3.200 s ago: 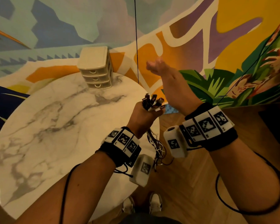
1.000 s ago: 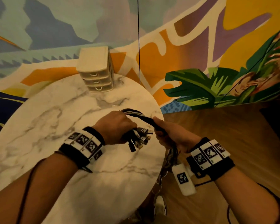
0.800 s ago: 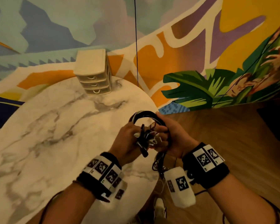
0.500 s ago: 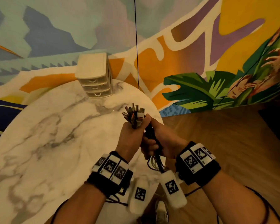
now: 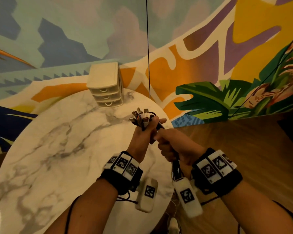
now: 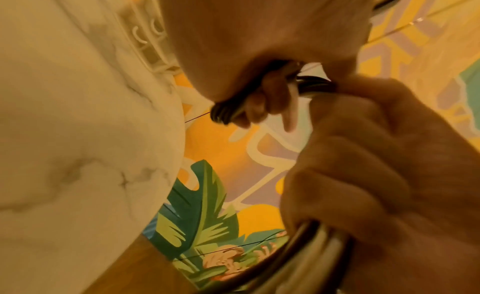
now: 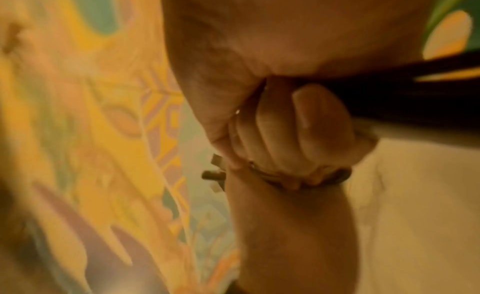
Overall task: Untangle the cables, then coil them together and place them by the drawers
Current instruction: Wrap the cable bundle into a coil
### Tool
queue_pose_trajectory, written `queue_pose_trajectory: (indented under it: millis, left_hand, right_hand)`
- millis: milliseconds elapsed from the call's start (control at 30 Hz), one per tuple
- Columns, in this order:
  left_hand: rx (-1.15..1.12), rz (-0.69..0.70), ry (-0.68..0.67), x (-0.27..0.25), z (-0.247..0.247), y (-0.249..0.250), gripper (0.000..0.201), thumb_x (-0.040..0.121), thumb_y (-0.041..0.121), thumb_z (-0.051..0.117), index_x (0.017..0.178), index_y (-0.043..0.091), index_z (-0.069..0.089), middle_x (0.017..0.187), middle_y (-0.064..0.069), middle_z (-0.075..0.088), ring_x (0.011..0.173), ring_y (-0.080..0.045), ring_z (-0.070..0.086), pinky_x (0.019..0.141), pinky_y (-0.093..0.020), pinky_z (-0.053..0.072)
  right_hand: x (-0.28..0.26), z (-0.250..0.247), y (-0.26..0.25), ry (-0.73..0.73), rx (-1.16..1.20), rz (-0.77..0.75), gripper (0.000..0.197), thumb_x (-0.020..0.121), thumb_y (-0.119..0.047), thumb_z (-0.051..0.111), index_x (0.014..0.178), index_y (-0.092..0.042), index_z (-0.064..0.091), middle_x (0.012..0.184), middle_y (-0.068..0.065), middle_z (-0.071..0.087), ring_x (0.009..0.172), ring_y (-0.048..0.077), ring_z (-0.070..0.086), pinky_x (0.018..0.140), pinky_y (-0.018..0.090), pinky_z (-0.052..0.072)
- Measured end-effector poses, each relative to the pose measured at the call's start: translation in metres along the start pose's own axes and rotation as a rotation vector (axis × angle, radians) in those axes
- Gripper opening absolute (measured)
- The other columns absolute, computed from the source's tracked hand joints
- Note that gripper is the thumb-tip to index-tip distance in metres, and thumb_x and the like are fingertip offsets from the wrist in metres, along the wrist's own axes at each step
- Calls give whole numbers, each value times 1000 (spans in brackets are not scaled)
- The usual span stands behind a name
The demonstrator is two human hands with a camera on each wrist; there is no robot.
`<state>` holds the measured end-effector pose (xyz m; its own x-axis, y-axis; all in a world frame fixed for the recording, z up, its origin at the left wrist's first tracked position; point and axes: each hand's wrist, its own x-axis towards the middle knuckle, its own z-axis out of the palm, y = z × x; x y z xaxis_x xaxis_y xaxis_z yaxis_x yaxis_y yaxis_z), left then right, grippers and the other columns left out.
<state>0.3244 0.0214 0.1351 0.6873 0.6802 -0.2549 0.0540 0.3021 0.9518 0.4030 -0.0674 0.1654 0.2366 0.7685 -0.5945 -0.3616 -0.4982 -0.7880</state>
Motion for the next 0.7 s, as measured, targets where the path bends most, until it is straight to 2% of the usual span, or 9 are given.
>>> queue_pose_trajectory:
  millis: [67, 167, 267, 333, 367, 400, 500, 600, 700]
  left_hand:
    - [-73, -52, -160, -2, -4, 4, 43, 84, 47, 51, 100, 12, 70, 85, -8, 67, 81, -20, 59, 74, -29, 45]
    - [-130, -50, -194, -7, -3, 19, 24, 86, 33, 60, 81, 9, 63, 60, 1, 56, 57, -12, 54, 58, -24, 43]
    - [-37, 24, -7, -4, 0, 24, 15, 87, 18, 63, 73, 12, 60, 56, 5, 56, 55, -11, 54, 58, -26, 42]
    - [72, 119, 91, 1, -1, 23, 11, 87, 14, 64, 77, 16, 60, 66, 4, 60, 65, -11, 58, 63, -26, 46]
    - [121, 161, 129, 2, 0, 22, 11, 86, 15, 65, 77, 18, 60, 67, 5, 60, 66, -8, 57, 63, -23, 46]
    - [151, 189, 167, 2, 4, 22, 11, 86, 15, 66, 78, 20, 60, 68, 6, 61, 64, -4, 57, 61, -18, 46]
    - [211, 206, 206, -4, 15, 16, 7, 86, 20, 67, 80, 21, 64, 76, 3, 66, 73, -9, 62, 67, -17, 50]
    - [147, 195, 124, -8, 13, 10, 10, 84, 28, 68, 82, 18, 67, 83, -4, 69, 84, -18, 64, 80, -33, 52]
    - [99, 200, -89, -8, 1, 5, 50, 73, 52, 63, 99, 9, 69, 99, -15, 69, 94, -19, 65, 83, -28, 52]
  right_hand:
    - [-2, -1, -4, -251, 148, 81, 39, 86, -22, 40, 54, -24, 18, 47, -4, 16, 46, 14, 7, 49, 26, 6]
    - [-1, 0, -5, -462, 211, 75, 39, 81, -26, 41, 52, -24, 16, 44, -5, 15, 40, 13, 8, 43, 23, 9]
    - [2, 6, -3, -143, 37, 7, 38, 91, -26, 43, 55, -19, 35, 47, -2, 32, 42, 13, 28, 46, 28, 33]
    - [0, 14, 3, 193, -233, -132, 21, 92, -27, 49, 77, -13, 52, 59, 1, 54, 54, 18, 52, 66, 40, 52]
    - [0, 17, 7, 334, -395, -210, 14, 93, -27, 51, 88, -14, 50, 67, 0, 59, 61, 18, 57, 70, 39, 53]
    - [0, 20, 14, 425, -541, -281, 12, 94, -27, 50, 96, -17, 43, 72, -3, 59, 63, 13, 56, 63, 33, 50]
    - [-2, 25, 26, 518, -747, -366, 10, 96, -30, 46, 94, -21, 42, 70, -9, 47, 56, 5, 42, 48, 20, 30]
    - [-3, 14, 16, 380, -344, -252, 32, 90, -25, 51, 60, -17, 47, 53, -1, 36, 45, 14, 30, 46, 26, 23]
    - [-10, -1, -2, 30, 151, -45, 41, 86, -18, 43, 47, -24, 30, 49, -3, 19, 42, 11, 14, 44, 23, 12]
